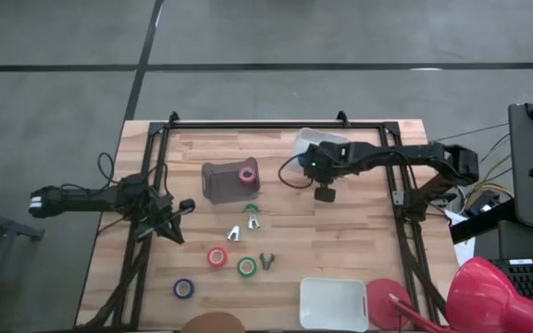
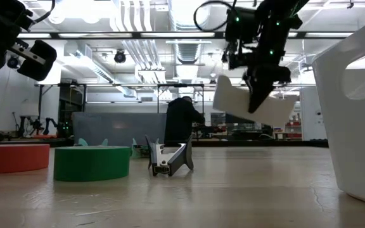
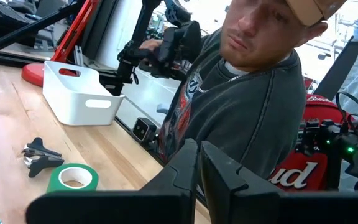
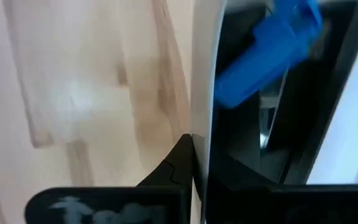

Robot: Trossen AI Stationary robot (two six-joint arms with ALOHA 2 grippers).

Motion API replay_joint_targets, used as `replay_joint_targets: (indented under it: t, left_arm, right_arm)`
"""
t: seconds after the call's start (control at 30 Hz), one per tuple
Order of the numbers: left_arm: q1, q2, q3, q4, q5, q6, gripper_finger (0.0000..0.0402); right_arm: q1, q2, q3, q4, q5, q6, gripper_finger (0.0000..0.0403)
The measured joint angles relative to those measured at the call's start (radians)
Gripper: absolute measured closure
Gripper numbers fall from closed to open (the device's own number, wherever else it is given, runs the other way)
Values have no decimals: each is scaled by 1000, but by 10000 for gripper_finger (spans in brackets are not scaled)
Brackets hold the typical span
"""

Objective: Pick and place Stapler, Stapler remover, tape
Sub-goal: Adjust the top white bin on the table

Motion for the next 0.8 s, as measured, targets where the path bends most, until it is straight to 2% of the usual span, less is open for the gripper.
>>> replay_joint_targets:
  t: [0.07,0.17,0.23,0.33,0.43,0.63,0.7,0.8]
  left_arm:
    - [0,0,0,0,0,0,378]
    - [0,0,0,0,0,0,378]
    - [0,0,0,0,0,0,378]
    - [0,0,0,1,0,0,378]
    - [0,0,0,1,0,0,378]
    - [0,0,0,1,0,0,378]
    - [0,0,0,1,0,0,378]
    - [0,0,0,1,0,0,378]
  right_arm:
    - [-19,18,-1,-15,-24,6,395]
    - [-46,52,-5,-23,-142,0,395]
    - [-53,70,-6,-9,-175,5,395]
    - [-56,95,-6,8,-176,37,395]
    - [-72,123,-6,66,-132,192,395]
    - [-107,135,-10,323,-106,345,395]
    - [-113,136,-11,371,-68,471,395]
    - [-154,157,-6,382,-72,633,394]
